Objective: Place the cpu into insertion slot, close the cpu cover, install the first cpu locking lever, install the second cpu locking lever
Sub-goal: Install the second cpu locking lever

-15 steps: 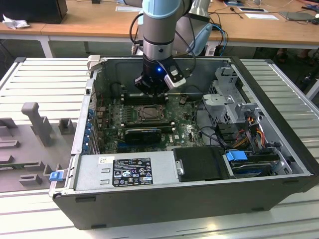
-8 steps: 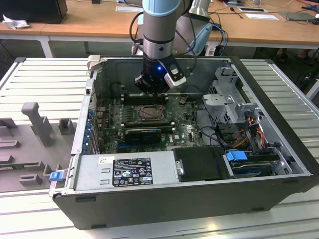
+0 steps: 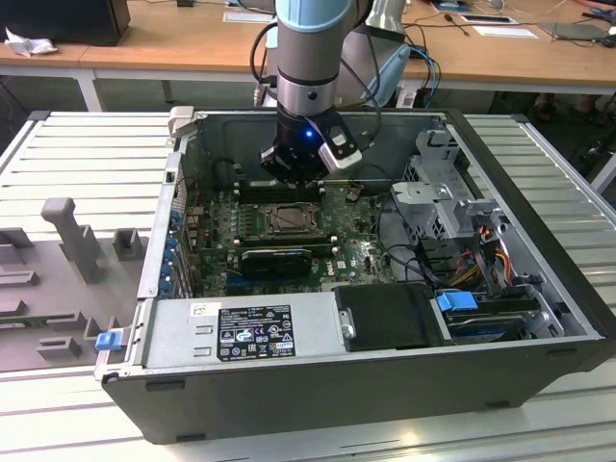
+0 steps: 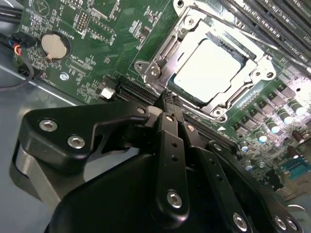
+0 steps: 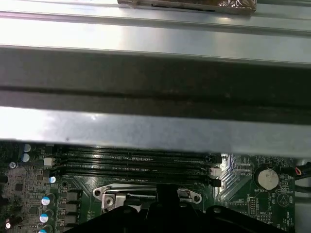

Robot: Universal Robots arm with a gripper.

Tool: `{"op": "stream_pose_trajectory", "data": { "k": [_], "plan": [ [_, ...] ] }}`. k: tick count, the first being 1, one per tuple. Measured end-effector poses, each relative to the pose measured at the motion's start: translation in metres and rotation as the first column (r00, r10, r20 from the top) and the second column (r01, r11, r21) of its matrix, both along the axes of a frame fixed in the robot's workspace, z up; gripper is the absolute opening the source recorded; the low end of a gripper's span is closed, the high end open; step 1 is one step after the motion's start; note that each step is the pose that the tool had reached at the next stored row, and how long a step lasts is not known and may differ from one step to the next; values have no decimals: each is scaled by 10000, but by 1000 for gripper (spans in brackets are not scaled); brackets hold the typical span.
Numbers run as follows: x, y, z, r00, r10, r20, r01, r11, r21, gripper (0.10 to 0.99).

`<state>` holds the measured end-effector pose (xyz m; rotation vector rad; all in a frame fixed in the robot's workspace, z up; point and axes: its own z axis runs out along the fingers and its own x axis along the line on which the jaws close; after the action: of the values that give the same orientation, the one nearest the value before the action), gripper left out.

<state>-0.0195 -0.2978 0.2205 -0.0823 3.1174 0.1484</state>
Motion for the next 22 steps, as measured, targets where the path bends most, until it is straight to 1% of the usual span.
{"op": "stream_pose_trajectory", "data": {
  "k": [3, 9, 14, 19, 21, 22],
  "plan": [
    [0, -4, 27, 10000, -1, 0, 1, 10000, 0, 106],
    [0, -5, 148, 10000, -1, 0, 1, 10000, 0, 106],
    [0, -23, 158, 10000, 0, 1, 0, 10000, 1, 106],
    [0, -94, 158, 10000, 0, 0, 0, 10000, 1, 106],
    [-1, -98, 174, 10000, -3, 0, 3, 10000, -1, 106],
    [0, -99, 210, 10000, -1, 0, 1, 10000, 0, 106]
  ]
}}
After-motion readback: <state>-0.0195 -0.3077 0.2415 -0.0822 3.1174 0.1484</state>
